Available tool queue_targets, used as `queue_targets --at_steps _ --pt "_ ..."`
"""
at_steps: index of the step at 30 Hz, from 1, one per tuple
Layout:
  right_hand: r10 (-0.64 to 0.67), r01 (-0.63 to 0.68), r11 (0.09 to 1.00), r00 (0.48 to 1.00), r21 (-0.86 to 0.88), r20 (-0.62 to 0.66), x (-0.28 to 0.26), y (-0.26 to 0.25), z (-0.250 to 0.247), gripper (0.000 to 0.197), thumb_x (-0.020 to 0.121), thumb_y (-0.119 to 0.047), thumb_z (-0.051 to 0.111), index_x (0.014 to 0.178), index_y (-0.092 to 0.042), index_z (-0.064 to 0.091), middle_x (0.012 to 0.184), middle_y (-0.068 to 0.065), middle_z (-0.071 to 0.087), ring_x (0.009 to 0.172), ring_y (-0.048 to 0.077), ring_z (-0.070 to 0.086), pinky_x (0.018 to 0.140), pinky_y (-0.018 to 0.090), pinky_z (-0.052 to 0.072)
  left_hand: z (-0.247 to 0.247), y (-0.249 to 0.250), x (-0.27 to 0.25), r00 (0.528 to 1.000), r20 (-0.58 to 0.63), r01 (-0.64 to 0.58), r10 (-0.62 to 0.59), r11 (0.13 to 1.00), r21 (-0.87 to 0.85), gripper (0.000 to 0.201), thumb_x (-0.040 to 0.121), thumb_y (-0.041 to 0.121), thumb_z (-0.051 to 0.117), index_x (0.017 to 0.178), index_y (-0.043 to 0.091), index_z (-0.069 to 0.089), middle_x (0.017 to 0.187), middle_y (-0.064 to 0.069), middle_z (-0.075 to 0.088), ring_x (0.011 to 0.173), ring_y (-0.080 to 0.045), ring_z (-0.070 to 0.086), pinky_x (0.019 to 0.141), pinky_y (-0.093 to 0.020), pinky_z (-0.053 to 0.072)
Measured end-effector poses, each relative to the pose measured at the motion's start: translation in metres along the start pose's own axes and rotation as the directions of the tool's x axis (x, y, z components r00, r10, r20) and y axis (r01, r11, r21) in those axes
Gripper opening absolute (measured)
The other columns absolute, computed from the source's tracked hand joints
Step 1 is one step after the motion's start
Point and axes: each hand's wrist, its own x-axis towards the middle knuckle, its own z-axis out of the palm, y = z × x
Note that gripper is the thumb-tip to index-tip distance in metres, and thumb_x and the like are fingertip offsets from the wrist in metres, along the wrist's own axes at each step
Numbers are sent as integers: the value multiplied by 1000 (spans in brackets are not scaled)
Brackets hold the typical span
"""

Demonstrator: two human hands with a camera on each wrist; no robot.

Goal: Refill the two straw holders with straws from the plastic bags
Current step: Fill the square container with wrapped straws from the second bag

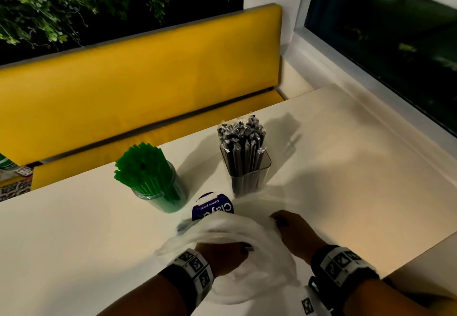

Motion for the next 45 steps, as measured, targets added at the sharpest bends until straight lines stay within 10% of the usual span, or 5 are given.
queue_targets --at_steps 9,12,23,33,45 --pt "-638 632 770 766 -94 -74 -65 -67 -22 59 89 -61 47 140 -30 43 141 -14 46 128 4 45 103 23 40 -8 -5 6 995 -17 -103 103 995 7 34 102 34 34 132 29 51 135 8 55 121 -18 51 106 -36 40" --pt "-558 540 662 818 -520 139 -77 -83 -3 58 92 -56 49 143 -43 25 149 -18 34 131 1 36 108 25 36 -12 2 6 986 -121 -122 110 989 -90 21 100 33 40 110 30 58 104 13 61 101 -13 59 94 -33 48" --pt "-399 410 905 911 -117 110 -47 -81 -22 48 90 -1 51 116 -40 63 115 -22 62 96 -13 56 83 5 40 -48 28 -39 931 -316 -264 183 935 -236 29 98 53 42 114 35 59 108 17 63 100 -3 56 85 -18 39" --pt "-453 453 891 888 29 80 -49 -82 -22 32 77 -69 59 101 -49 64 108 -17 64 100 0 60 86 20 52 -61 45 -45 950 -194 -260 243 963 -69 29 100 27 50 127 21 59 126 -3 63 115 -19 58 96 -23 41" --pt "-553 303 665 814 -683 -177 -39 -71 -26 72 88 -34 64 148 -35 25 141 2 37 54 7 52 48 12 42 -207 23 -95 653 -733 -744 -188 24 -668 15 88 4 57 95 15 65 82 -9 69 86 -32 66 81 -47 57"
